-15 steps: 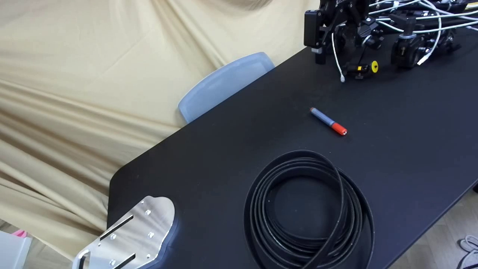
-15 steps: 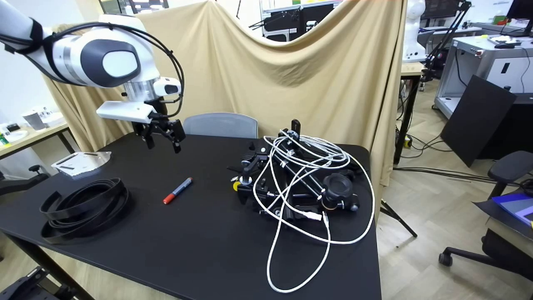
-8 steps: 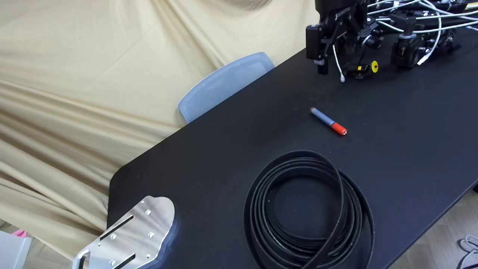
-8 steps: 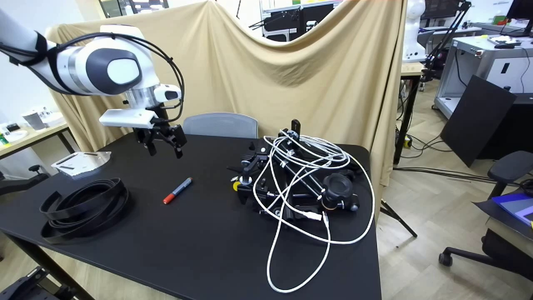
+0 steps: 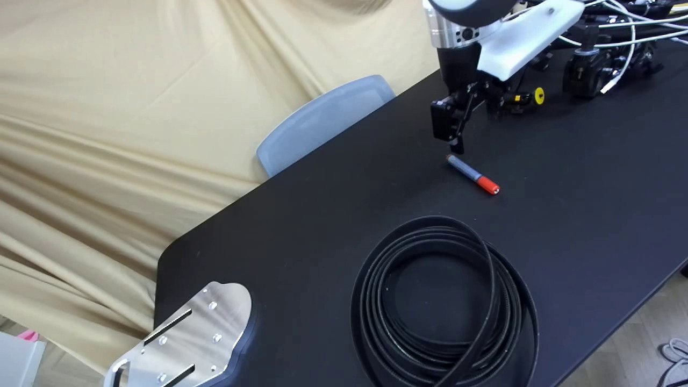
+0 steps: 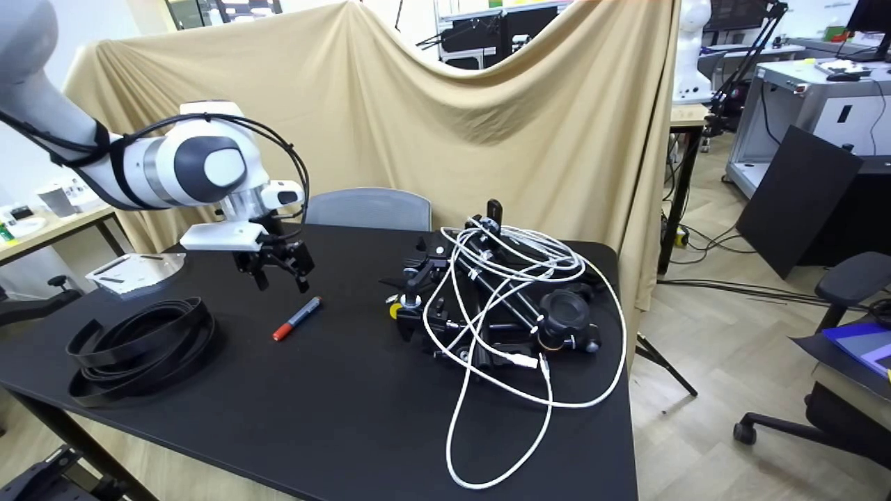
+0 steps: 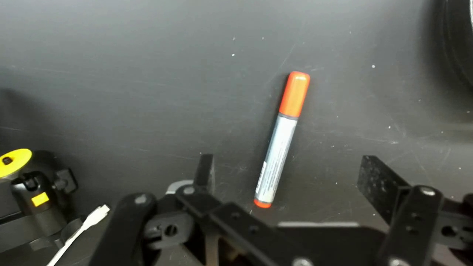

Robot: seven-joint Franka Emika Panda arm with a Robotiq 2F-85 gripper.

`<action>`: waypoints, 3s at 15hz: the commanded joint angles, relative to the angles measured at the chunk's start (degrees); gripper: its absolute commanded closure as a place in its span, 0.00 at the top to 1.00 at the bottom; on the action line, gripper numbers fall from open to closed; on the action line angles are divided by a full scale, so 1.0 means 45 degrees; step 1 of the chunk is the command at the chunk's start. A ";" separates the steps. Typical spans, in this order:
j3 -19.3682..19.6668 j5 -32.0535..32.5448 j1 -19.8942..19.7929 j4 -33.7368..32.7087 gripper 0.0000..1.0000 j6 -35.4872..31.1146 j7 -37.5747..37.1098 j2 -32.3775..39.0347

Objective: Move the marker forward

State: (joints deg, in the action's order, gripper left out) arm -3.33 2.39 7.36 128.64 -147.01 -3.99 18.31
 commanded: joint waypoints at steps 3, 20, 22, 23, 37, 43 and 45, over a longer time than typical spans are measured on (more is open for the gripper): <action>0.0223 0.0026 0.0500 -0.0812 1.00 -0.1475 -0.1523 0.1542; 0.0368 -0.0931 0.0599 -0.0899 0.31 -0.2564 -0.1799 0.2648; 0.0372 -0.0986 0.0570 -0.0884 0.17 -0.2549 -0.1779 0.2636; 0.0372 -0.1016 0.0555 -0.0878 0.09 -0.2524 -0.1763 0.2633; 0.0157 -0.0887 0.0959 0.1189 0.05 -0.1051 -0.2052 -0.0611; -0.0113 -0.1224 0.0785 0.3408 0.05 -0.1513 -0.2455 -0.1814; -0.0082 -0.1310 0.0701 0.3990 0.05 -0.1839 -0.2516 -0.1916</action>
State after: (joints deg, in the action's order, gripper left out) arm -3.50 -3.35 11.24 141.49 -153.10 -12.53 12.53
